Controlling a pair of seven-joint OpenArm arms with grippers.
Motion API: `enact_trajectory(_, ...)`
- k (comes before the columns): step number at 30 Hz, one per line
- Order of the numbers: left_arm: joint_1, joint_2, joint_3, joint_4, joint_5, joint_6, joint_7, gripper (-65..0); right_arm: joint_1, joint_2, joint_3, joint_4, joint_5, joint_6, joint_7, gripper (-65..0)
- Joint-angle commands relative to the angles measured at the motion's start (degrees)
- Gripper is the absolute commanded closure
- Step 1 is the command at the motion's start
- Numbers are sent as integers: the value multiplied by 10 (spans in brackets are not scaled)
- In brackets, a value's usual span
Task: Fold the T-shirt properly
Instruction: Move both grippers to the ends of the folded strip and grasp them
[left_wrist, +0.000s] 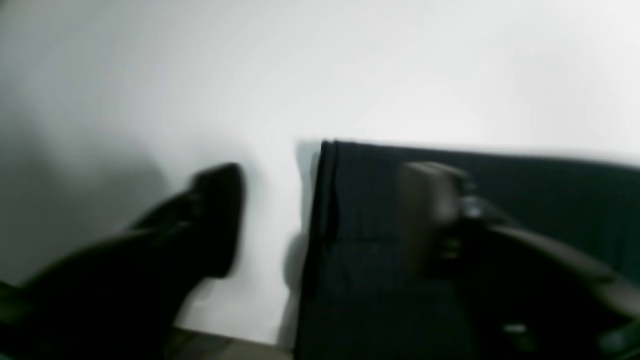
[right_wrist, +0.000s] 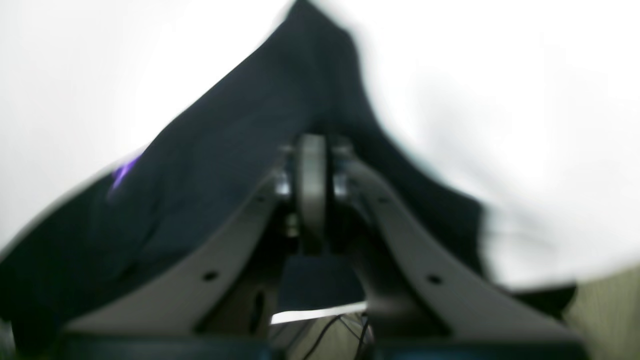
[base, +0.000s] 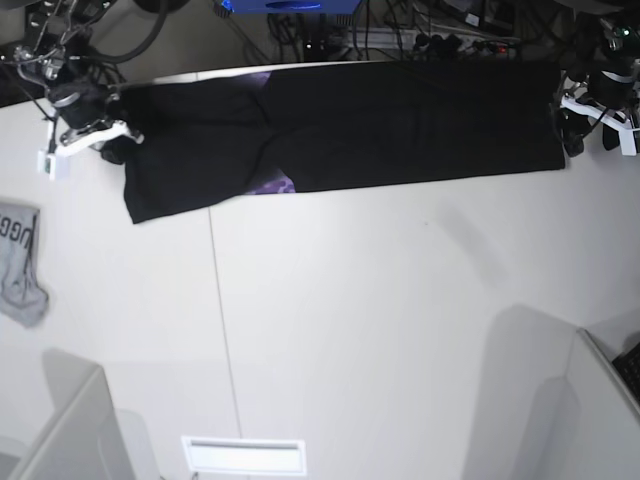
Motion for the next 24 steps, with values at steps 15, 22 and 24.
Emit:
enact_trajectory(15,-63,44,77,-81,141,-2,-13,0,123,-10,-93,-131,-190,6,34,0)
enact_trajectory(22,-119,51,77,-147,197,-2,-13,0,185,-9,-90,-263,-250,6,89,0)
enact_trajectory(24,-132,50,77,-154,199,-2,-13,0,191,-10,-90,-281,-260,6,118,0)
